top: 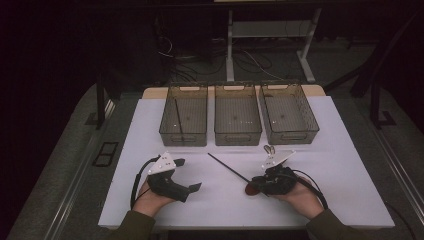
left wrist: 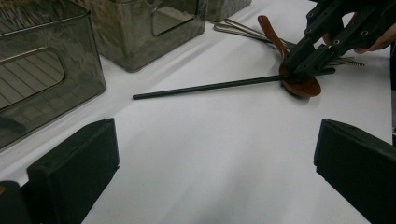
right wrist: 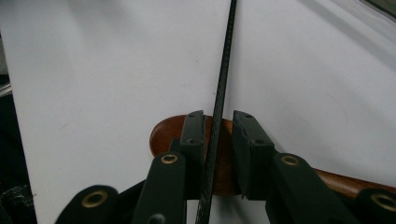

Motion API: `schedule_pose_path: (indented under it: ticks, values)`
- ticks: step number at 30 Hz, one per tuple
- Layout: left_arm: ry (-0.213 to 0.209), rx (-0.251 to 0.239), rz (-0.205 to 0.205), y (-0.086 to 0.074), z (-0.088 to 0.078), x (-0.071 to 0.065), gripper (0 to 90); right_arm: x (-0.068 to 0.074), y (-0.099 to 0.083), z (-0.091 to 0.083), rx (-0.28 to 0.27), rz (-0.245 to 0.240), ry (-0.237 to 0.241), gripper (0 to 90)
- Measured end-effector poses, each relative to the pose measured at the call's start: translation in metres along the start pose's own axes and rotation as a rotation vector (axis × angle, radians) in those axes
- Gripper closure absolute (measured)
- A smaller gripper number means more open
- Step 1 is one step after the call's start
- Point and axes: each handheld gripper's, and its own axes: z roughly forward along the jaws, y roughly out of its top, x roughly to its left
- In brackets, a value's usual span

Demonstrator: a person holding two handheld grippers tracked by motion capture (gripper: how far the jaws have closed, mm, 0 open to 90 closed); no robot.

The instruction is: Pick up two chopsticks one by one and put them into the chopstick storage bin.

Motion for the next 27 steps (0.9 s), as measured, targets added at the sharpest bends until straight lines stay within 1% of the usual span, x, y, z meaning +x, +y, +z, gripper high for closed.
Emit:
schedule_pose_path:
  ticks: [10,16,20,27]
  values:
    - [-0.003,0.003,0.003,0.0000,0.0005,0.0007,0.0,0.0005,-0.0009,0.0028,0.015,-0.005,-0.023,79.2]
    - [-0.004,0.003,0.003,0.0002,0.0005,0.0008,0.0,-0.0006,-0.0012,0.0017,0.015,0.009,-0.035,83.1]
    - [-0.004,0.004,0.003,0.0001,0.0007,0.0010,0.0,-0.0018,-0.0013,0.0002,0.016,0.019,-0.039,83.7]
    - [-0.007,0.005,0.006,0.0002,0.0012,0.0011,0.0,-0.0046,-0.0009,-0.0046,-0.008,0.026,-0.032,84.3]
